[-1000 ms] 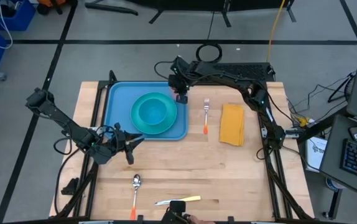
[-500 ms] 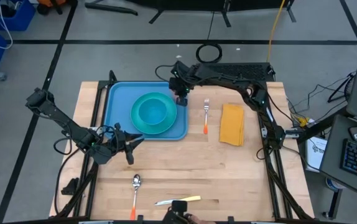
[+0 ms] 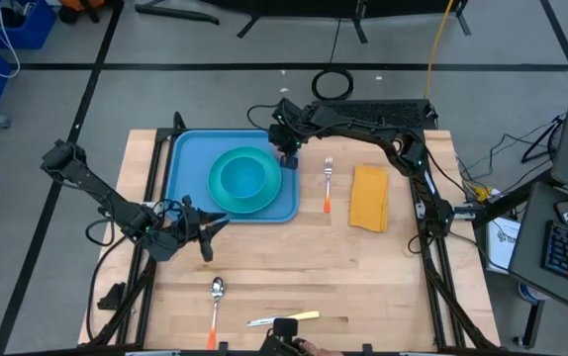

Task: Set up tray
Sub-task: Put the pink cup on top of the green plate on the blue serving tray, then put the yellow napkin to the left of the green plate on the blue serving tray

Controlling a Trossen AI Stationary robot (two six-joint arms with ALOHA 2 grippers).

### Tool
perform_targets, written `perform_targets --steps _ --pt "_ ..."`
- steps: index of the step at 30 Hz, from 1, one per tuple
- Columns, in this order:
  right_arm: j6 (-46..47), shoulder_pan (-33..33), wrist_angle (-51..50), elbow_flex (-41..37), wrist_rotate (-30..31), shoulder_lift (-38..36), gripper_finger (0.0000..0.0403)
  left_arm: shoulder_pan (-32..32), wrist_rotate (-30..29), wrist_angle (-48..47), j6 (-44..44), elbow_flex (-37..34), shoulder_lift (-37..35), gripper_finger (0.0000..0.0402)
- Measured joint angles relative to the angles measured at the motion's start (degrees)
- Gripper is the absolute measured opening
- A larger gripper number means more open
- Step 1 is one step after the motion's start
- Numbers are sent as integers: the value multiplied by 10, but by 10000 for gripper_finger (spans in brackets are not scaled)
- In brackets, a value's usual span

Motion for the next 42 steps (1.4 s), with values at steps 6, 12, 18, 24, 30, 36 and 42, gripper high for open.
perform_targets --steps 6,12,18,24,30,36,42 --pt "1 1 0 0 -1 0 9 0 0 0 0 0 0 97" --pt "3 1 -4 -2 -1 3 37 0 0 0 0 0 0 97" --pt "3 1 3 -2 0 2 57 0 1 -1 0 0 0 97" --pt "3 4 9 -2 1 2 72 0 0 -22 -19 0 0 97" --pt "0 10 24 -2 3 -6 89 0 -3 -25 -25 0 0 97" --pt "-2 15 29 -1 24 -30 105 0 -3 -26 -31 0 0 97" --pt "-6 25 29 -1 63 -58 114 0 -4 -26 -32 0 0 97"
